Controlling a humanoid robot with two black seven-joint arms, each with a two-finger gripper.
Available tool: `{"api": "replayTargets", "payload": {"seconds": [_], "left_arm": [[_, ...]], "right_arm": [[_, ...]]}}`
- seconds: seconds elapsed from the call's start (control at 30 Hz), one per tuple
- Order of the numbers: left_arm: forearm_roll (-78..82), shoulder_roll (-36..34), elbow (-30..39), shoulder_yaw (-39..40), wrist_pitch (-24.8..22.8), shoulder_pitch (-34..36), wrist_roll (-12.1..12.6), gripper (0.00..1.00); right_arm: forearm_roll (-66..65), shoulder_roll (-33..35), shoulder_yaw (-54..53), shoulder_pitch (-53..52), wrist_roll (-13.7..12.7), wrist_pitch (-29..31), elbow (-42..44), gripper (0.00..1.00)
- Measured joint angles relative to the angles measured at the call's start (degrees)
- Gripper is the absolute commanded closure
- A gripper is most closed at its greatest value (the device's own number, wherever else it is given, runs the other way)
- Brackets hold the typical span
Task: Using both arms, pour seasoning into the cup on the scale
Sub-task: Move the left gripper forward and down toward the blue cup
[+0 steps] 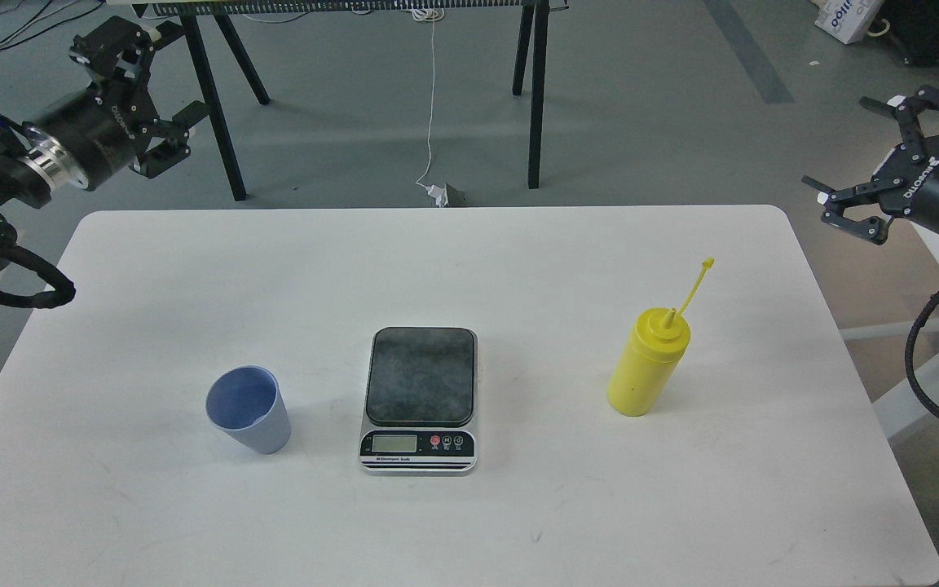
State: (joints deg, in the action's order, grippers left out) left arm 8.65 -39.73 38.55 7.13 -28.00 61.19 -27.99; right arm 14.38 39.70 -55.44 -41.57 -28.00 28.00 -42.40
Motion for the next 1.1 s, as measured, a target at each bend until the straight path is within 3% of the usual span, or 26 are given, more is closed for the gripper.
{"api": "replayTargets", "payload": {"seconds": [0.13, 0.33, 0.67, 0.9, 1.1], "left_arm": [[-0.97, 0.26, -0.58, 5.94, 0.01, -1.48, 0.0, 0.0], [-1.36, 0.01, -1.74, 8.65, 0.01, -3.08, 0.0, 0.0], [2.09, 4.0, -12.82, 8.31, -0.01, -5.03, -0.01, 0.01], [38.0, -1.8, -10.48, 8.08, -0.02, 1.79, -0.02, 0.01], [74.02, -6.2, 1.74, 8.11, -0.01, 4.37, -0.05, 0.0]], "right_arm": [[-0.13, -0.29, 0.16, 0.0, 0.0, 0.0, 0.11, 0.01], [-0.12, -0.11, 0.09, 0.13, 0.0, 0.0, 0.13, 0.01], [-0.02, -2.32, -1.06, 0.15, 0.0, 0.0, -0.26, 0.01], [0.18, -3.43, -1.16, 0.15, 0.0, 0.0, -0.9, 0.01], [0.2, -4.94, -1.69, 0.15, 0.0, 0.0, -0.92, 0.01]]}}
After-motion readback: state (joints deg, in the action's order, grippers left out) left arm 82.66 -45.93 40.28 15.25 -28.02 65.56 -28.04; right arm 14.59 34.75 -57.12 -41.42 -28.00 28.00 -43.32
